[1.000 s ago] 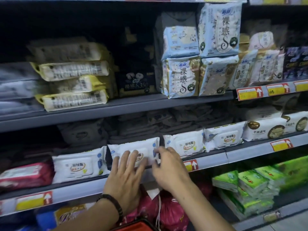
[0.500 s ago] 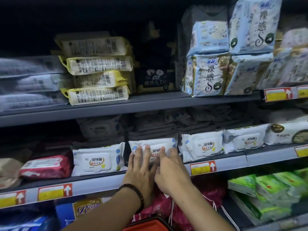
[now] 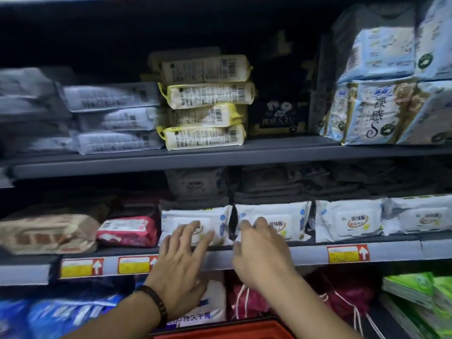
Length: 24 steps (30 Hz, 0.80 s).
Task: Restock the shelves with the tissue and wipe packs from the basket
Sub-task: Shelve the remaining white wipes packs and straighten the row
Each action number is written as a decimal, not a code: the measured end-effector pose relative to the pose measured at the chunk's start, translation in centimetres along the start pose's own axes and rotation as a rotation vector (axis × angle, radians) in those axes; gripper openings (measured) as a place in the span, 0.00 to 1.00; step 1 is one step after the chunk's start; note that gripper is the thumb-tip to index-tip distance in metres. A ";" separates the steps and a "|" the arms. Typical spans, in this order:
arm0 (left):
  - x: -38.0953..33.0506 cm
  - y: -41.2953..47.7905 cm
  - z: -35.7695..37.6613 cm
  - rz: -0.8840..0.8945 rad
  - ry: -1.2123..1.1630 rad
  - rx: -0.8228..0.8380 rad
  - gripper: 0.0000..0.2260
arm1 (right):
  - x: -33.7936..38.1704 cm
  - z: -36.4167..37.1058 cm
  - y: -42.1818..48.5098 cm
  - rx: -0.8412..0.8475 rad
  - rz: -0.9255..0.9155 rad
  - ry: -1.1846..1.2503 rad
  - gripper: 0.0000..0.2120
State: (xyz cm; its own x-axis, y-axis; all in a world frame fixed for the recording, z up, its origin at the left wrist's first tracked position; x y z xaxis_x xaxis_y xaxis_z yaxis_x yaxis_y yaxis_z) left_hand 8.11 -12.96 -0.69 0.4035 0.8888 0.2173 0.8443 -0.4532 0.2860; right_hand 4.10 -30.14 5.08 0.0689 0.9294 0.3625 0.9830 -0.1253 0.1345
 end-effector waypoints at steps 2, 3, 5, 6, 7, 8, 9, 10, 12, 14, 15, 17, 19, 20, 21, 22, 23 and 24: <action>2.4 -1.4 0.6 -0.075 0.003 -0.012 0.45 | 2.2 2.0 -0.3 0.028 -0.098 0.087 0.22; 3.2 -1.9 0.9 -0.100 -0.007 -0.002 0.47 | 3.1 3.0 -0.4 0.036 -0.138 0.085 0.24; 4.1 -2.1 1.5 -0.149 -0.120 0.014 0.50 | 4.5 4.9 -0.4 0.049 -0.172 0.057 0.29; 4.3 -2.1 1.6 -0.186 -0.220 -0.004 0.49 | 4.8 5.7 -0.3 0.065 -0.160 0.051 0.32; 4.5 -2.1 1.7 -0.240 -0.354 -0.018 0.47 | 5.1 6.4 -0.1 0.079 -0.139 0.047 0.35; 4.5 -2.0 1.6 -0.294 -0.508 -0.017 0.46 | 5.2 7.0 0.2 0.093 -0.116 0.051 0.37; 4.7 -1.8 1.6 -0.332 -0.637 -0.029 0.46 | 5.4 7.5 0.5 0.104 -0.095 0.059 0.39; 4.8 -1.6 1.4 -0.350 -0.721 -0.051 0.46 | 5.6 7.8 0.8 0.111 -0.080 0.072 0.39; 5.2 -1.1 1.4 -0.350 -0.795 -0.063 0.45 | 5.9 8.1 1.4 0.114 -0.062 0.106 0.38; 5.4 -0.7 1.7 -0.335 -0.791 -0.011 0.46 | 6.0 8.0 1.9 0.111 -0.062 0.114 0.36; 5.5 -0.6 2.1 -0.327 -0.776 0.018 0.46 | 6.0 8.1 2.1 0.115 -0.064 0.108 0.36; 5.4 -0.4 2.7 -0.323 -0.787 0.013 0.47 | 5.9 8.0 2.5 0.122 -0.062 0.086 0.34; 5.3 -0.3 2.8 -0.324 -0.801 -0.016 0.47 | 5.7 7.5 2.8 0.149 -0.047 0.104 0.32; 5.1 -0.2 2.9 -0.318 -0.789 -0.016 0.48 | 5.4 7.2 2.8 0.159 -0.040 0.123 0.31; 5.0 0.0 3.0 -0.310 -0.766 -0.006 0.49 | 5.2 6.8 2.8 0.158 -0.037 0.128 0.30; 4.7 0.0 3.1 -0.300 -0.734 0.014 0.50 | 4.9 6.6 2.6 0.148 -0.032 0.111 0.30; 4.4 0.0 3.1 -0.294 -0.702 0.032 0.51 | 4.7 6.4 2.4 0.129 -0.023 0.085 0.30; 4.1 0.0 2.9 -0.292 -0.676 0.040 0.52 | 4.6 6.3 2.1 0.107 -0.009 0.064 0.31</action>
State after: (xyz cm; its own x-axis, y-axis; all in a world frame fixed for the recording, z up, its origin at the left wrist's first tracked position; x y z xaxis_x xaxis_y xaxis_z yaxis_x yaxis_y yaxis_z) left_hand 10.78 -9.13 -2.56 0.2785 0.8265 -0.4893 0.9576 -0.2001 0.2072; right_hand 7.57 -23.93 1.24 0.0526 0.9058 0.4204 0.9963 -0.0762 0.0395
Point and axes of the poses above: each hand's wrist, its own y-axis towards the middle knuckle, its own z-axis out of the palm, x = y × z, the point moved 5 cm from there along y, towards the middle knuckle, and after that the axes turned 6 degrees about y, right-handed, at the moved point
